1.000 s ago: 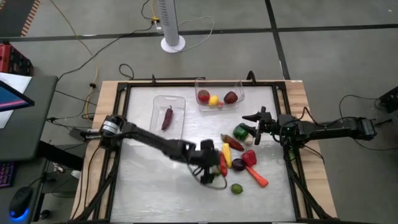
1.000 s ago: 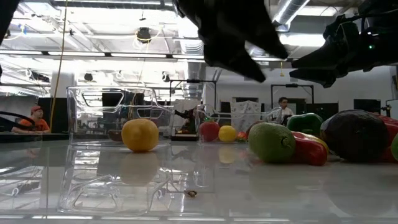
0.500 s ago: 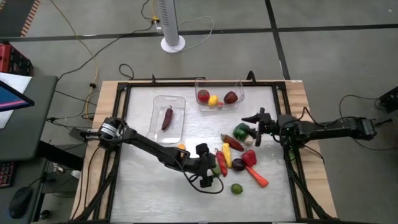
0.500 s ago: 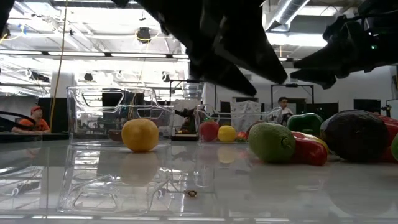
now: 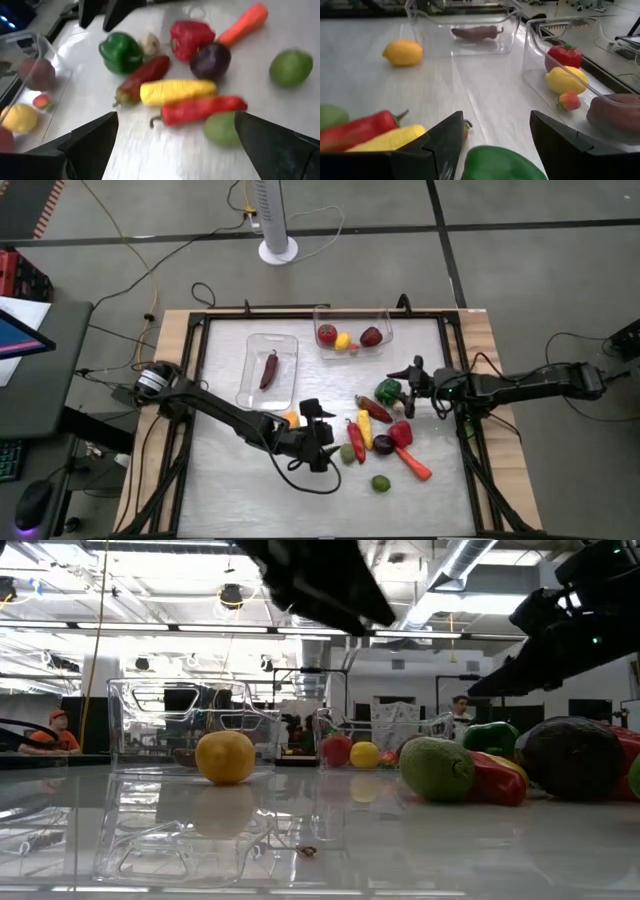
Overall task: Sort produce into baskets
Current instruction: Put the green bell pepper into the left transparent bin, then put the top red chili pepper into the left transparent bin, then put the orange carrot into the left transparent bin
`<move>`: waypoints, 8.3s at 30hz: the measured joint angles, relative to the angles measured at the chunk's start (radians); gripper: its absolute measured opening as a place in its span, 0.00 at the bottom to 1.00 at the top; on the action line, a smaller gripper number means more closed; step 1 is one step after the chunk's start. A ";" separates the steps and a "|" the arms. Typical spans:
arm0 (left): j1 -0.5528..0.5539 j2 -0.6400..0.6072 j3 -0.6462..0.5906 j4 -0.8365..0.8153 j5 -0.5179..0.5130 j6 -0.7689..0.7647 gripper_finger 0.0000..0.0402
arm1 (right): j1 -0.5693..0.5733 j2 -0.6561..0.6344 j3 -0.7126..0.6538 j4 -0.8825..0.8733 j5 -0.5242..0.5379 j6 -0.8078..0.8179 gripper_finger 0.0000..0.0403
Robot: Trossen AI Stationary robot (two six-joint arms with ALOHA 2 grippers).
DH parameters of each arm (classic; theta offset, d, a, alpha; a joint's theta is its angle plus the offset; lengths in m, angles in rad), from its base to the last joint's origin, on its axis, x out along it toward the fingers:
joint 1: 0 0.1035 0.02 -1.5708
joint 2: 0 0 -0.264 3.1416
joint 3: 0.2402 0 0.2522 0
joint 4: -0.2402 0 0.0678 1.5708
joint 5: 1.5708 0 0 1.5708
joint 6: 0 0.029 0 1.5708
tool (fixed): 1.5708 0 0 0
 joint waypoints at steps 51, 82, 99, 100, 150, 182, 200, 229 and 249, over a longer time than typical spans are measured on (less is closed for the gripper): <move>0.166 -0.276 -0.467 0.739 0.432 0.145 0.96 | -0.107 0.392 0.227 -0.302 -0.036 0.151 0.86; 0.208 -0.440 -0.673 0.802 0.220 0.074 0.96 | -0.046 0.715 0.540 0.259 -0.187 0.043 0.86; 0.269 -0.892 -0.728 0.757 0.042 0.200 0.96 | -0.070 1.153 1.009 0.269 -0.300 -0.076 0.87; 0.279 -0.905 -0.728 0.755 0.042 0.200 0.96 | -0.075 1.175 1.035 0.267 -0.313 -0.075 0.87; 0.291 -0.897 -0.726 0.494 0.060 0.022 0.96 | 0.050 0.823 0.735 -0.283 -0.093 0.072 0.92; 0.291 -0.881 -0.727 0.535 0.088 0.066 0.96 | 0.016 0.844 0.499 -0.319 -0.011 0.323 0.61; 0.291 -0.881 -0.727 0.608 0.255 0.126 0.96 | -0.018 0.845 0.595 -0.071 -0.008 0.136 0.33; 0.288 -0.881 -0.727 0.747 0.318 0.166 0.96 | -0.067 1.286 1.109 0.577 -0.119 -0.121 0.37; 0.270 -0.883 -0.727 0.649 0.317 0.156 0.96 | -0.109 1.240 1.312 -0.177 -0.292 -0.175 0.66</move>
